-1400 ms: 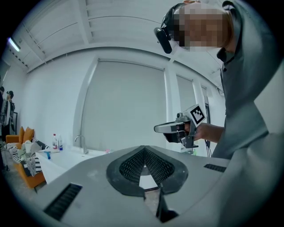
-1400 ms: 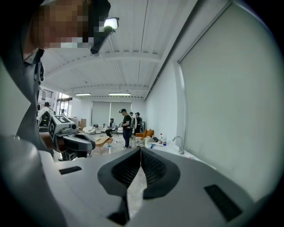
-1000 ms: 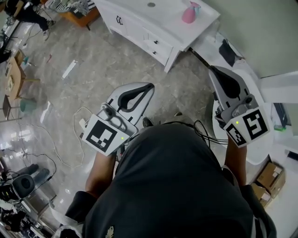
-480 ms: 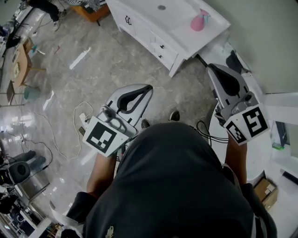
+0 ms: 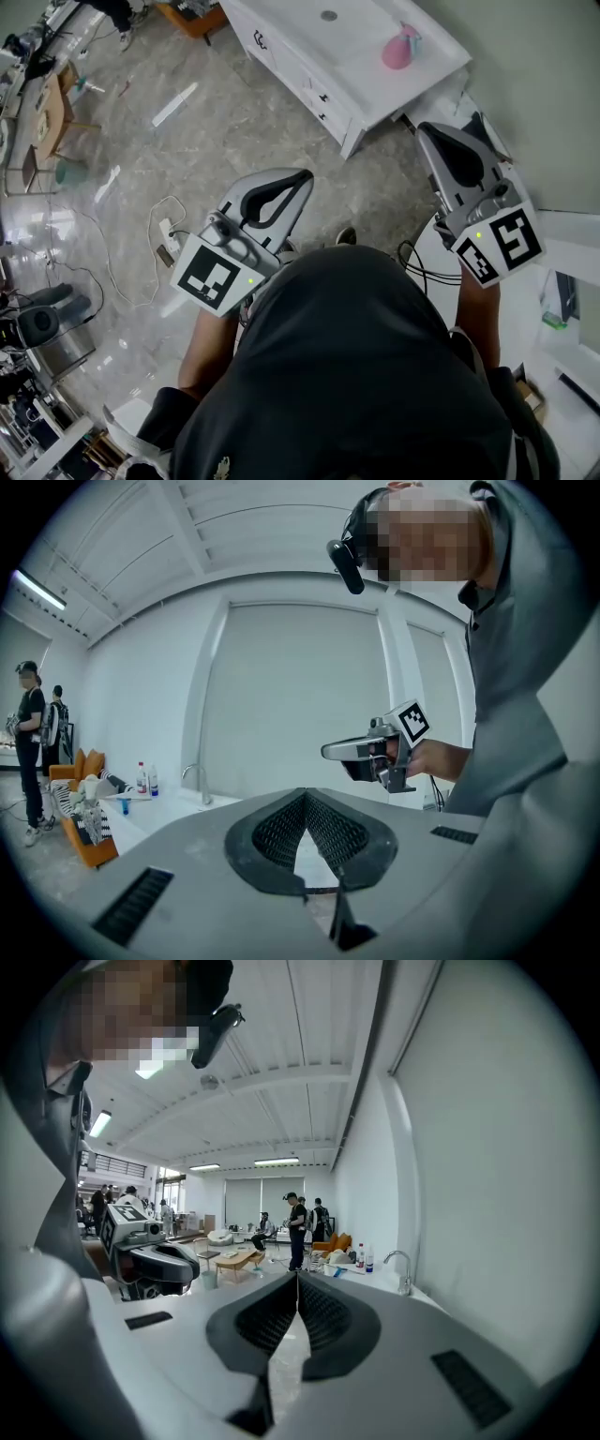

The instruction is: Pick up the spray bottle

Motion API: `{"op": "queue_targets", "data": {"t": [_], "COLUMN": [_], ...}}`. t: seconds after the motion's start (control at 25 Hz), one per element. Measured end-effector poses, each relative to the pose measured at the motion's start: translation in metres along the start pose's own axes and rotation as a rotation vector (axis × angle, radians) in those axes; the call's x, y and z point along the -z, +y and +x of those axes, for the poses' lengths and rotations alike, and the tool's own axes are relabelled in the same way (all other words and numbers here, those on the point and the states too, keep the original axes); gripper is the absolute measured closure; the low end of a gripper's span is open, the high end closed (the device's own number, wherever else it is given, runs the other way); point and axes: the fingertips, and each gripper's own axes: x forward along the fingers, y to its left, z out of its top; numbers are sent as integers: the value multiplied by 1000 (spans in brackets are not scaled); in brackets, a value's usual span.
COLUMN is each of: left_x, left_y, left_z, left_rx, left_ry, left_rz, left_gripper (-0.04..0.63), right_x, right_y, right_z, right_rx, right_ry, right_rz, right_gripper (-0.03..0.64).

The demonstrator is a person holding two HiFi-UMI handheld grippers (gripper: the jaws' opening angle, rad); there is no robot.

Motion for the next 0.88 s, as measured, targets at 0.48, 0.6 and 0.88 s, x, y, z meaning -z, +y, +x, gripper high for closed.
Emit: {"op": "queue_targets", "data": {"t": [0.48,0.6,0.88], "left_x": [7,2,0], "left_y": [8,23,60], "left_z": [14,12,-10], "left_rx": [57,104,196], "left_ry": [24,16,13], "left_rz": [-8,9,29], "left_gripper": [591,591,591], "right_x": [6,7,1], "right_y": [-18,-10,14], "right_z": [-1,4,28], "right_rx": [67,114,204], "right_ry": [13,16,31], "right_rz": [2,24,45], "right_gripper": [607,607,607]}}
